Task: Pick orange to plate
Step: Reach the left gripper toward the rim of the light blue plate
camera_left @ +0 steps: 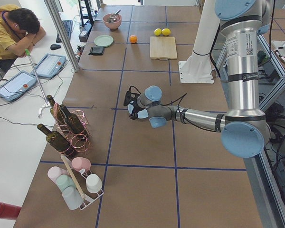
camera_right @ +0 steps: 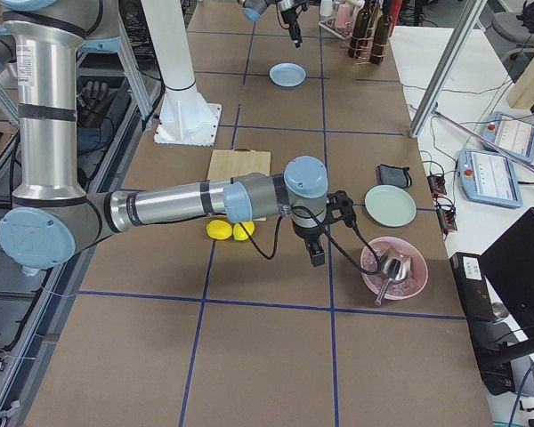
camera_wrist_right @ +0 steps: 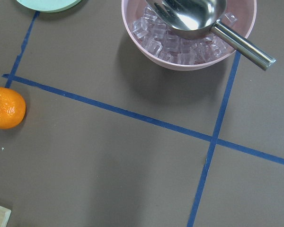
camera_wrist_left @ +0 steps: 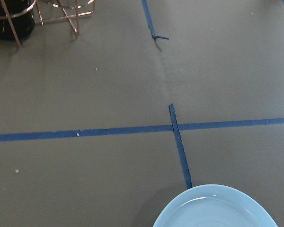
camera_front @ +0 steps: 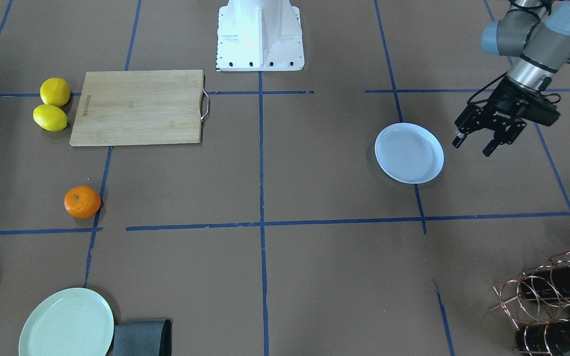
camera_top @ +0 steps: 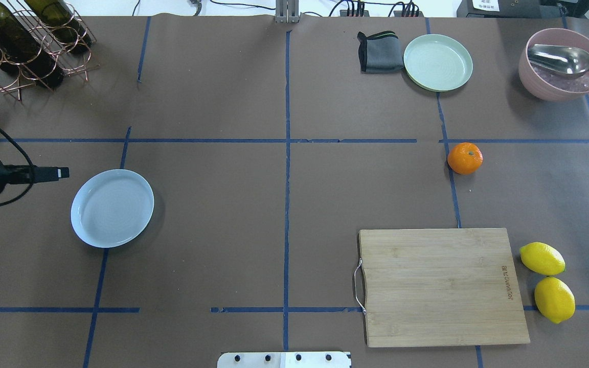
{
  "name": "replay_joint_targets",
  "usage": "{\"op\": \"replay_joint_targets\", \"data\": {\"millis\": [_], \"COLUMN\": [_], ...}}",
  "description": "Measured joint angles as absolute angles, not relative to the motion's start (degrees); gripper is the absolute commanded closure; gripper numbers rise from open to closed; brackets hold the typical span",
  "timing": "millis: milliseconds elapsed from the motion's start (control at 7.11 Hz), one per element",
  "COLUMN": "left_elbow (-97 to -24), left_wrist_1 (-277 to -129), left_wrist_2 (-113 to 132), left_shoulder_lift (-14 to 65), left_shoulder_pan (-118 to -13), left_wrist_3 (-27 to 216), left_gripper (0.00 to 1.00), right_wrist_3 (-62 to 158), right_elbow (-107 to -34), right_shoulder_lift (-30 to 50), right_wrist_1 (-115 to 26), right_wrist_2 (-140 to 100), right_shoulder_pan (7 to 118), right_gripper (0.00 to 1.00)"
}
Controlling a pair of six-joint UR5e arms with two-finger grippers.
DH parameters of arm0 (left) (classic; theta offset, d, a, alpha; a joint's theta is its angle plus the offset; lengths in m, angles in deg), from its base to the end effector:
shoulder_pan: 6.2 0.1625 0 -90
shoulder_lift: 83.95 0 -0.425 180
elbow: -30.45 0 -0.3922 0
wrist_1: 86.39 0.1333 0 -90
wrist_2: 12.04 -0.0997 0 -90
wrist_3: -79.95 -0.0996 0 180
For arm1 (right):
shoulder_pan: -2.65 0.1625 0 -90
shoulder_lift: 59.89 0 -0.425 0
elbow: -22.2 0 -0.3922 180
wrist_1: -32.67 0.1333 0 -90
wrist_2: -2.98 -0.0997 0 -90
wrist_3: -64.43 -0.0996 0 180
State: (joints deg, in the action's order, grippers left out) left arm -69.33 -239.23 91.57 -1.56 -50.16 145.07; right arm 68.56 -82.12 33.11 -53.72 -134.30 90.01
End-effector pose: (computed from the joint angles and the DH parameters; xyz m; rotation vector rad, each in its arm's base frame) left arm 0.2588 -0.4022 0.5194 0.4640 1.0513 -0.1609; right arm 0.0381 -0.4783 0.5495 0.2567 -0.8185 -0.2183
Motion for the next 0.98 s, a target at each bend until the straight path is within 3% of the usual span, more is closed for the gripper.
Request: {"op": "replay_joint_targets", "data": {"millis": [562,844,984], "left_elbow": [-66.43,-66.19,-66.13], "left_wrist_1": [-239.18,-239.15,-239.14], "left_wrist_2": [83.84,83.57,83.42], "left_shoulder_lift": [-1.6,-1.55,-1.53], "left_shoulder_pan": [-43.05,-41.71,-41.43], "left_wrist_3": [151.26,151.32,151.32], "left_gripper": [0.49,0.91,1.0], "right_wrist_3": [68.56,68.58,68.59], "right_elbow": [-82.43,-82.41,-82.37], "right_shoulder_lift": [33.4,33.44,33.44], "right_wrist_1": [-53.72,-53.72,-53.72], "right_wrist_2": [-134.31,-134.31,-134.31], "right_shoulder_pan": [90.01,90.01,90.01], "right_gripper": [0.0,0.0,0.0]}}
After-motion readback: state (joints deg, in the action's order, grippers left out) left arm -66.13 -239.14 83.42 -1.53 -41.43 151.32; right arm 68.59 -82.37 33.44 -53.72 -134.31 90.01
